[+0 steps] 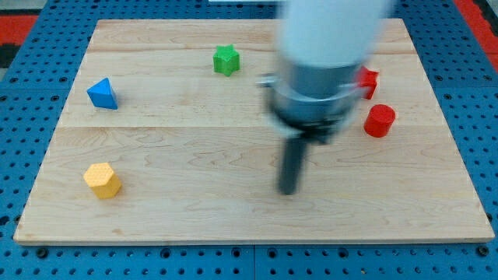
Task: Put the yellow hexagon diagonal to blue cube
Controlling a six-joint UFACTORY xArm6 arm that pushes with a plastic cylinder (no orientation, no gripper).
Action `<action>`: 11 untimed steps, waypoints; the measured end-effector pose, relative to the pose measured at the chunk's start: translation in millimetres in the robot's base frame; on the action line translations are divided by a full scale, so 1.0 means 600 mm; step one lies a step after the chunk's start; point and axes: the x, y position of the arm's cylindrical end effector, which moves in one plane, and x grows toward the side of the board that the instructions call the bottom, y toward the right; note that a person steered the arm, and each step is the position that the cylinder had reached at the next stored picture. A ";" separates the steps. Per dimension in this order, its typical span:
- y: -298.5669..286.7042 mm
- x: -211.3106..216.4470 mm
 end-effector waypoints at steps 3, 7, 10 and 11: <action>-0.451 0.003; -0.246 -0.104; -0.143 -0.090; -0.057 -0.051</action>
